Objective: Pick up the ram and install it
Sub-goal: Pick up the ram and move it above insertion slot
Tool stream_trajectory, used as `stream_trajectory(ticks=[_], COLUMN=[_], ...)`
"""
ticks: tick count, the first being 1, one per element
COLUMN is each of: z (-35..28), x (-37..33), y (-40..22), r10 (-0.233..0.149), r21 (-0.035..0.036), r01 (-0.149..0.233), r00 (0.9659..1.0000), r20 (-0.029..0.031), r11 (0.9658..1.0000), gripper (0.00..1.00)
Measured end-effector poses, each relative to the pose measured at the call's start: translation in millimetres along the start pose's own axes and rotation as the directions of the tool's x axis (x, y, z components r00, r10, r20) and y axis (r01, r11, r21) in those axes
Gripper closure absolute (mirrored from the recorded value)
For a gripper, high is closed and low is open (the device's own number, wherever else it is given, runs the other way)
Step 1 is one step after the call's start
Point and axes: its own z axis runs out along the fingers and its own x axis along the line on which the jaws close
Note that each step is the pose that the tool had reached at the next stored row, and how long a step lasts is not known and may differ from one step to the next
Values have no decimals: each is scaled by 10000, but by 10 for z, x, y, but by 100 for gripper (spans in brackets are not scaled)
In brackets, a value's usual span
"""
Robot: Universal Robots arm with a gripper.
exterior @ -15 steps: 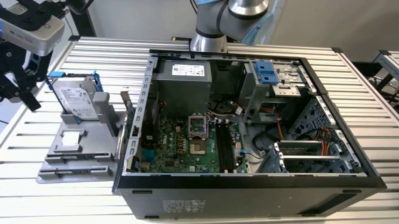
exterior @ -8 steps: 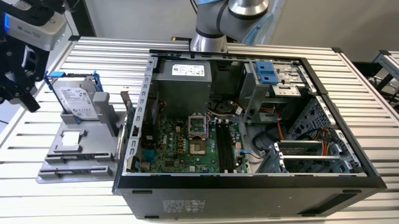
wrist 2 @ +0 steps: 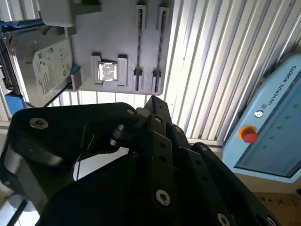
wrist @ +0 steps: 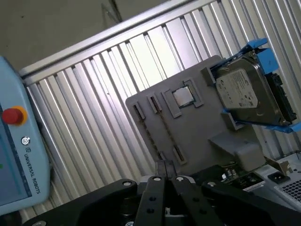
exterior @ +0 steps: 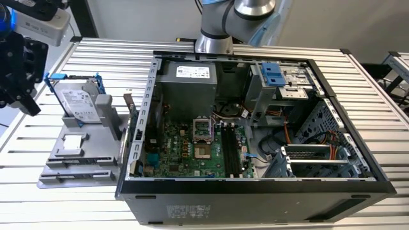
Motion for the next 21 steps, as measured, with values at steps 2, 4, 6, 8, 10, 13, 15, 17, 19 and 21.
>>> stream_trajectory(ticks=[2, 4, 6, 8, 10, 13, 15, 17, 19, 21], z=[0, 0, 0, 0, 0, -1, 0, 0, 0, 0], x=[0, 0, 0, 0, 0, 0, 0, 0, 0, 0], y=[0, 0, 0, 0, 0, 0, 0, 1, 1, 1], r10=[-302, -593, -883, -1163, -1438, -1834, -2096, -2357, -2612, -2863], r21=[5, 11, 15, 18, 21, 25, 28, 31, 32, 33], r01=[302, 593, 883, 1163, 1438, 1835, 2096, 2357, 2613, 2864], r00=[9995, 9982, 9961, 9932, 9896, 9830, 9777, 9717, 9651, 9580], r20=[-22, -41, -60, -79, -97, -121, -137, -151, -166, -180], r11=[9995, 9982, 9961, 9932, 9896, 9830, 9778, 9718, 9653, 9581], gripper=[100, 100, 100, 100, 100, 100, 100, 100, 100, 100])
